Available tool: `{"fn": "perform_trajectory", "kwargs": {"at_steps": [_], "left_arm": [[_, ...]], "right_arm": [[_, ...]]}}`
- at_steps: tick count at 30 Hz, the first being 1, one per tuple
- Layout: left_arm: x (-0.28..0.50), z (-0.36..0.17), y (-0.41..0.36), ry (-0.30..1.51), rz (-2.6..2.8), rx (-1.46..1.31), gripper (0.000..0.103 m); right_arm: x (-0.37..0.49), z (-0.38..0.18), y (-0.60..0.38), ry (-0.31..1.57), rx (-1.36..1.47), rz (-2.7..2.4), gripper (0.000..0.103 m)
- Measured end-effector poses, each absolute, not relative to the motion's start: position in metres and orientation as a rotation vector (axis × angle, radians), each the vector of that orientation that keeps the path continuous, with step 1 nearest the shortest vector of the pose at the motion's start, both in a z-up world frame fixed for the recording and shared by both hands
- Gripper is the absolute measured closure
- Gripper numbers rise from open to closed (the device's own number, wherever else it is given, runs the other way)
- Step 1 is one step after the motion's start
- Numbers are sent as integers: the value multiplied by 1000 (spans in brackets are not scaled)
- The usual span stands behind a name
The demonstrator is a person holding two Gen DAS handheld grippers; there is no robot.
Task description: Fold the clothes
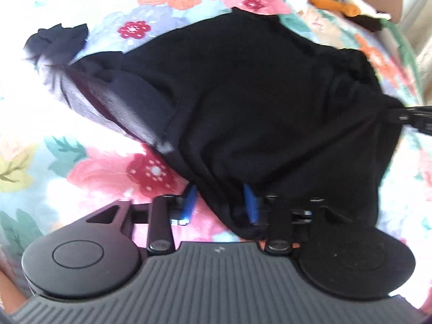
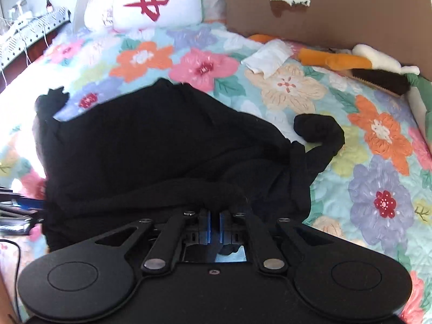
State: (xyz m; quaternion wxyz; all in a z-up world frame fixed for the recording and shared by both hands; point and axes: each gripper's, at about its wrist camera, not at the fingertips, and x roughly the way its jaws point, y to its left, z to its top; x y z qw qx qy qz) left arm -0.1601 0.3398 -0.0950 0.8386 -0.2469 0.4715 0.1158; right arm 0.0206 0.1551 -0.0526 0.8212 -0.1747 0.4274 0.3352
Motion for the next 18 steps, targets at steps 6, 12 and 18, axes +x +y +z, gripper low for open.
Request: {"fn": "perform_trajectory", "kwargs": {"at_steps": [6, 12, 18], "left_arm": [[-165, -82, 333, 923, 68, -588, 45], [-142, -99, 328, 946, 126, -594, 37], [-141, -101, 336, 888, 164, -620, 40]], "right_arm": [[23, -50, 161, 772, -421, 687, 97], [35, -63, 155, 1023, -383, 640, 80], [8, -78, 117, 1326, -123, 723, 35]]}}
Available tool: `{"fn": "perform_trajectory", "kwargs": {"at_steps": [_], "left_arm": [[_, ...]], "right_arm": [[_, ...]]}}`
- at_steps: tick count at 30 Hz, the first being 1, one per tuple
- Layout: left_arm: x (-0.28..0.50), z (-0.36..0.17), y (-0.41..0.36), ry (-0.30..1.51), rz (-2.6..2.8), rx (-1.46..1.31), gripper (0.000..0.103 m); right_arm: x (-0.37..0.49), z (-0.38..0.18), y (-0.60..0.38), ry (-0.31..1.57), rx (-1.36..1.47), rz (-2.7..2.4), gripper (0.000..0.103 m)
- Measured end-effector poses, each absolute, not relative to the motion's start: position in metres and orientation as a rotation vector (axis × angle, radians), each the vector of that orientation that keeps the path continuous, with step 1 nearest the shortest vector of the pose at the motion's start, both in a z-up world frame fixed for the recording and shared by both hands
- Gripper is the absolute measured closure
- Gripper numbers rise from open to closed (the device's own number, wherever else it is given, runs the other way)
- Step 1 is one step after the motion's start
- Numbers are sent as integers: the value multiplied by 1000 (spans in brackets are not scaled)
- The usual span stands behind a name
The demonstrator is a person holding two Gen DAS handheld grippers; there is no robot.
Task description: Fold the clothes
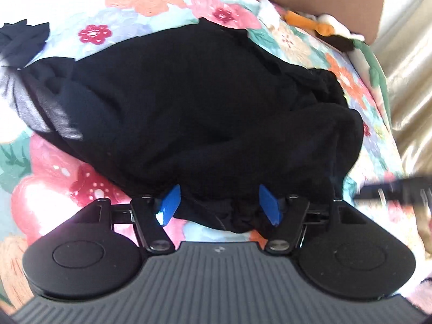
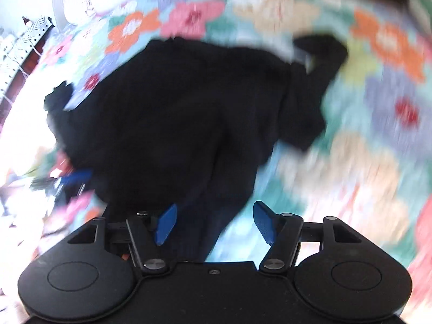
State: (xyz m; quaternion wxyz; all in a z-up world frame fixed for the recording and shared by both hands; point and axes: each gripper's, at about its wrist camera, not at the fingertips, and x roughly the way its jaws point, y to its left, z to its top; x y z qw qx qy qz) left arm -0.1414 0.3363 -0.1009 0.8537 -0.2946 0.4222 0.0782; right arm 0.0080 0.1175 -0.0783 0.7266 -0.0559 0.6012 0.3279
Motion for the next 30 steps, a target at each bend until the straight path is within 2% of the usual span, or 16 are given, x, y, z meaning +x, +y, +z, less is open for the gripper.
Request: {"fn": "perform_trajectory", "kwargs": {"at_steps": [3, 6, 7, 8, 9, 10, 11, 12, 14, 17, 21, 25, 27, 28, 29, 30], "left_arm": [[-138, -105, 336, 859, 173, -644, 38], [-137, -109, 336, 840, 177, -629, 34], [-138, -110, 334, 834, 179, -613, 34], [-138, -110, 331, 828, 181, -594, 34], [-137, -110, 327, 832, 181, -557, 39], [-137, -107, 323, 865, 206, -504, 48], [-137, -103, 320, 905, 238, -448, 79], [-137, -100, 317, 945, 270, -391, 97], [-146, -81, 320, 993, 293, -391, 100], [-168, -44, 323, 961, 302, -360, 102], [-191, -19, 339, 998, 285, -407, 102], [-190, -18, 337, 1018, 231, -441, 99], [-180, -25, 324, 1016, 180, -421, 97], [-174, -30, 317, 1016, 144, -408, 93], [-166, -37, 308, 1020, 101, -409, 83], [-160, -43, 301, 1020, 57, -427, 68]], "right_arm": [[0, -104, 114, 1490, -24, 751, 34], [-9, -124, 133, 1525, -118, 844, 33], [-11, -122, 139, 1486, -155, 871, 43], [-13, -118, 143, 1444, -189, 893, 60], [-13, -115, 145, 1410, -219, 905, 93], [-13, -112, 146, 1391, -239, 902, 96], [-12, -107, 146, 1371, -253, 884, 96], [-13, -98, 143, 1339, -282, 862, 97], [-17, -76, 136, 1262, -357, 826, 97], [-23, -36, 118, 1204, -440, 814, 97], [-41, 8, 86, 1215, -572, 848, 97], [-49, 18, 70, 1239, -692, 839, 97], [-48, 5, 73, 1255, -731, 800, 97], [-46, -5, 76, 1270, -741, 782, 96], [-45, -16, 78, 1289, -750, 770, 96], [-44, -23, 81, 1298, -773, 761, 97]]}}
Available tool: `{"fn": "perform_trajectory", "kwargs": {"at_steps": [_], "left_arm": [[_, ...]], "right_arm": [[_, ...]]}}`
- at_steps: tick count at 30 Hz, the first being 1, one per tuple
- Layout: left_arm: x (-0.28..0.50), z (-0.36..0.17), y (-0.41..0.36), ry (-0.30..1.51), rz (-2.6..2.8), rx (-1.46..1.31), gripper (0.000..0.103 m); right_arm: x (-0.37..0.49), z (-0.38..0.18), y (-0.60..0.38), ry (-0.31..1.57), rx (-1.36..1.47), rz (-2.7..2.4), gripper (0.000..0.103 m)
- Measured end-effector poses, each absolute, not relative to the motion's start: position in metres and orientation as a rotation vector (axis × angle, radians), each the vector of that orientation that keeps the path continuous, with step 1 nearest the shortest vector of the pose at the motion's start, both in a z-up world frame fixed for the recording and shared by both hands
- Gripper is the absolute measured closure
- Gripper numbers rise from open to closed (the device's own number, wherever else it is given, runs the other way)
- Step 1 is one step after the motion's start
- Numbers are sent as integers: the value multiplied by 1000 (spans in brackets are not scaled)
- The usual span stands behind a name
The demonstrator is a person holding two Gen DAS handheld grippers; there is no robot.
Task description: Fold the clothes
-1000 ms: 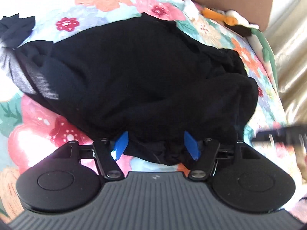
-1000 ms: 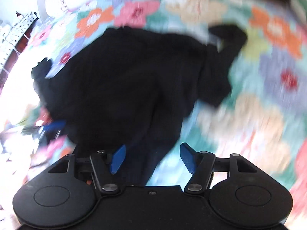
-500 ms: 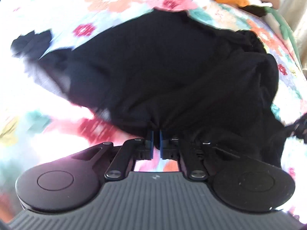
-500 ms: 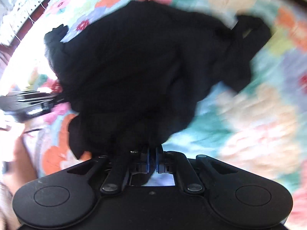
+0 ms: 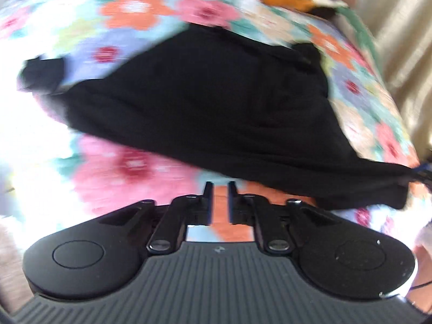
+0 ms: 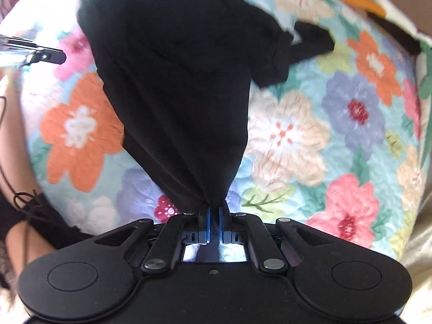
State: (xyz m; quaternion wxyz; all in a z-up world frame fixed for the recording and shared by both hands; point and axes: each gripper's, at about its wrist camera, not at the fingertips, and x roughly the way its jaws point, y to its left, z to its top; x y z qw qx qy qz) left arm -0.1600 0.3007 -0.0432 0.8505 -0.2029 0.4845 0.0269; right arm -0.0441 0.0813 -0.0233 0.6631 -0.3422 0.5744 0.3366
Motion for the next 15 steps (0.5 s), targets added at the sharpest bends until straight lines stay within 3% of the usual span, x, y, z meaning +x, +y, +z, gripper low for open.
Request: {"fn": "perform_trajectory", "kwargs": {"at_steps": [2, 5, 8, 11, 12, 14, 15], "left_arm": [[-149, -55, 288, 1019, -28, -465, 55], [-133, -72, 275, 1023, -61, -501, 50], [-119, -89, 268, 1003, -28, -560, 31], [-112, -106, 270, 965, 33, -664, 28], [-112, -106, 271, 946, 54, -659, 42], [-110, -104, 269, 953, 72, -590, 95], [-113, -96, 269, 952, 77, -551, 95]], "right_arm": [[-43, -30, 90, 1255, -805, 752, 96], [-38, -44, 96, 1326, -721, 806, 95], [-38, -52, 103, 1383, -634, 906, 95], [-35, -57, 103, 1416, -434, 981, 95], [-34, -59, 103, 1428, -394, 990, 95], [-34, -54, 100, 1386, -341, 1013, 95], [-32, -50, 95, 1362, -297, 1024, 95]]}}
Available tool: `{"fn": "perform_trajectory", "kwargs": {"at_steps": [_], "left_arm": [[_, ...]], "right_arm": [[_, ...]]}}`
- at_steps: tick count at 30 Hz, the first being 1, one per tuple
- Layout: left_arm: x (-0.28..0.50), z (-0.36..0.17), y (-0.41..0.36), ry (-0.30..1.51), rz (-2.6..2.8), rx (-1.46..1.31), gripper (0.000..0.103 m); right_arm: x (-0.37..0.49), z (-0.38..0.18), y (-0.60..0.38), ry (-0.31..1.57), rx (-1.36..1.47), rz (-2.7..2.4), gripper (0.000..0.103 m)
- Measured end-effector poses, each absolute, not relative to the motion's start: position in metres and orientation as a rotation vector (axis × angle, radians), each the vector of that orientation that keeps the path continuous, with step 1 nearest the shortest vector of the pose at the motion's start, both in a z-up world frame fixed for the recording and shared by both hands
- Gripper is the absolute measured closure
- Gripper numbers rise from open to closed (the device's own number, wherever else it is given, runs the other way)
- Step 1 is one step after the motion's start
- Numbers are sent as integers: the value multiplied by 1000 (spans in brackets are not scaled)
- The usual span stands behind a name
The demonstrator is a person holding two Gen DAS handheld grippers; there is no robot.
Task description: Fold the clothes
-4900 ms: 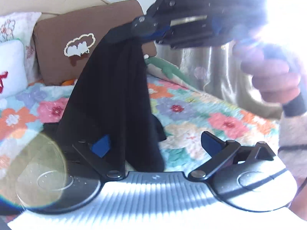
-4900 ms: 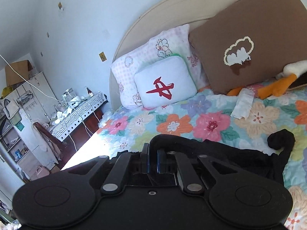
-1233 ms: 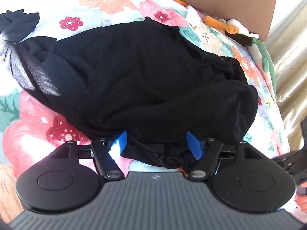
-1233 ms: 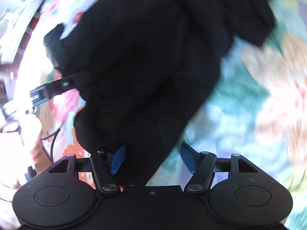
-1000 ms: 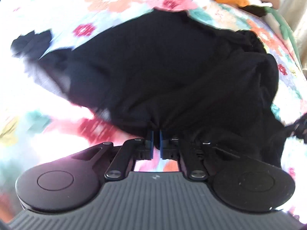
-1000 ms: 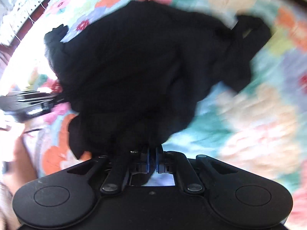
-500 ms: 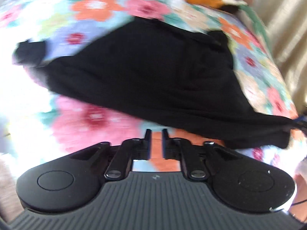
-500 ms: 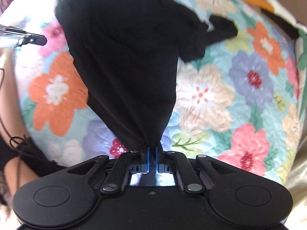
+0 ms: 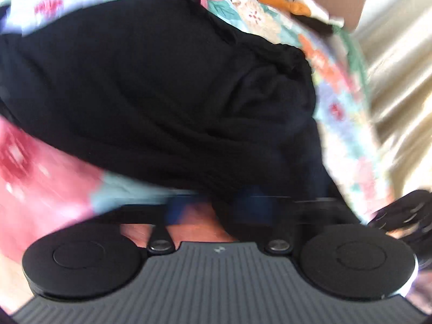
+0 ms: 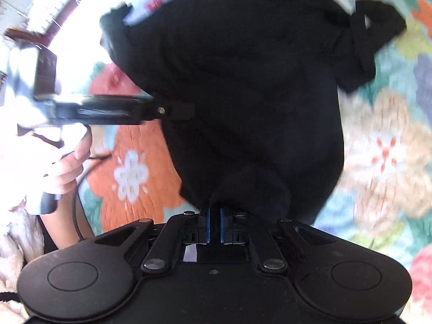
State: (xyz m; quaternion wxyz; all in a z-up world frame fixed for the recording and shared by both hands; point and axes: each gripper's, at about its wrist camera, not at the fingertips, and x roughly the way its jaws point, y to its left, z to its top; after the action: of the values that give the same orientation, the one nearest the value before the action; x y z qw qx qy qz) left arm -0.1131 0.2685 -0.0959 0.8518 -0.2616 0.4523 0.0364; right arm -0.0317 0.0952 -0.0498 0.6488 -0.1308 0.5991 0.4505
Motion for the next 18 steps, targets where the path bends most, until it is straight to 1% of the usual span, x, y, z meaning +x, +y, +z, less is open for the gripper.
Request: {"fn": "perform_trajectory", "kwargs": {"at_steps": [2, 6, 8, 11, 15, 17, 18], "left_arm": [[-126, -74, 270, 908, 102, -499, 95], [-156, -26, 279, 756, 192, -414, 94], [-156, -21, 290, 731, 228, -409, 93], [-142, -35, 303, 810, 212, -434, 92], [-143, -50, 295, 837, 168, -408, 92], [-142, -57, 288, 846, 167, -367, 91], [-141, -61, 289, 854, 163, -372, 87]], "right_arm": [[-22, -34, 78, 1321, -141, 1049, 95], [-7, 6, 43, 1181, 150, 1157, 95], [5, 15, 36, 1134, 240, 1134, 96], [24, 15, 42, 1120, 226, 1003, 97], [38, 3, 46, 1123, 115, 869, 97], [38, -9, 49, 1158, 95, 867, 94], [36, -18, 52, 1191, 102, 870, 92]]}}
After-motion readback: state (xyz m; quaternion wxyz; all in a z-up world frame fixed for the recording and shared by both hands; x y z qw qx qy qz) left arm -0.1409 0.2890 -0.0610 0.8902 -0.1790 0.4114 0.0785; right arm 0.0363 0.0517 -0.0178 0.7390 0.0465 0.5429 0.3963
